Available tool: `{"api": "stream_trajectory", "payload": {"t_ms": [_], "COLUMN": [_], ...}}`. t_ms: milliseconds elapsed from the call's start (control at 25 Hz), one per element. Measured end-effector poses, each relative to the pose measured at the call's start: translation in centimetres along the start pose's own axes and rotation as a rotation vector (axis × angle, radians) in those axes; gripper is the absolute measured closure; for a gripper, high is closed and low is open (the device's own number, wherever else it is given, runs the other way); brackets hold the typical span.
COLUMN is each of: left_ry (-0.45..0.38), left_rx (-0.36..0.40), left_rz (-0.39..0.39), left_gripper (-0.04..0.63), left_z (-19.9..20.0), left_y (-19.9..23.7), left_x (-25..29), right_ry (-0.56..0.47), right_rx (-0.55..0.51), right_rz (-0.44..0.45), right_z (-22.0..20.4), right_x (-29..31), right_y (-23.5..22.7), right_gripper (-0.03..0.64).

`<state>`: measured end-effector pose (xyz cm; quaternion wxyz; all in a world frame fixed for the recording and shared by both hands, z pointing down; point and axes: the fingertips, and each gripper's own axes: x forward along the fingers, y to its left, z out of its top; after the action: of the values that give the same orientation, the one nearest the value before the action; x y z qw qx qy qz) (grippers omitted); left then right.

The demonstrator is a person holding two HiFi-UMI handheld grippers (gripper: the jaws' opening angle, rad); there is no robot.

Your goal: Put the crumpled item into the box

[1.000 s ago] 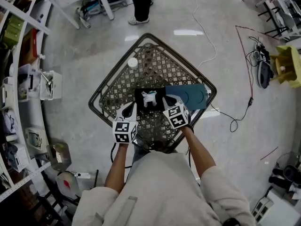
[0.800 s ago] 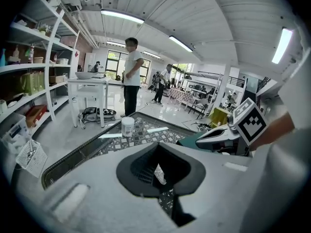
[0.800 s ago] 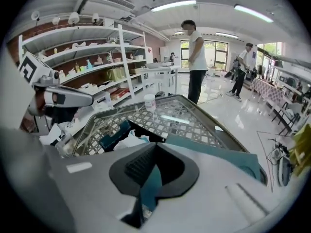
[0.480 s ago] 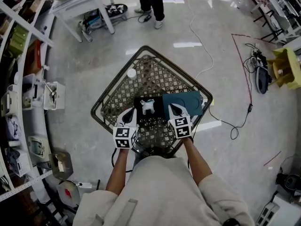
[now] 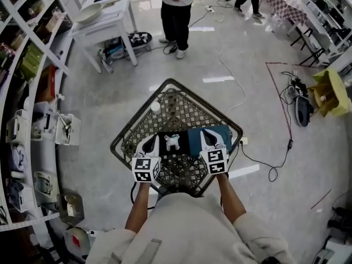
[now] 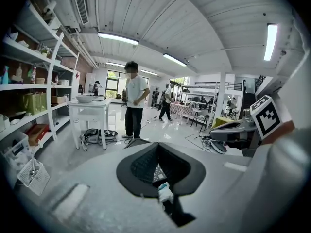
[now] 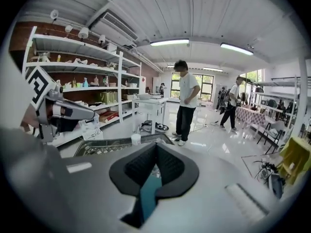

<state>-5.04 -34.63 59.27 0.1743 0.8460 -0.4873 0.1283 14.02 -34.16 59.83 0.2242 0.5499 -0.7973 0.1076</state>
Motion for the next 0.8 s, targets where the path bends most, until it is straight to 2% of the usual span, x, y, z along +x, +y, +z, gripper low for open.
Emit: {"api": "stream_trajectory", "payload": {"t_ms": [400, 800], "left_ry": [-0.121, -0.182], "left_rx": [0.054, 0.077], "left_rz": [0.021, 0.039], "left_gripper": [0.591, 0.591], "left_z": [6.8, 9.6], "left_y": [-0.1, -1.1], "left_x": [-1.3, -2.6], "right_ry": [-0.153, -0.198], "right_rx": [-0.036, -0.035], "right_rz": [-0.066, -0.084], "right_z": [7.4, 8.3], "right_x": [-3.2, -5.6], "right_y": [-2.1, -3.7], "right_gripper": [0.618, 0.618]}}
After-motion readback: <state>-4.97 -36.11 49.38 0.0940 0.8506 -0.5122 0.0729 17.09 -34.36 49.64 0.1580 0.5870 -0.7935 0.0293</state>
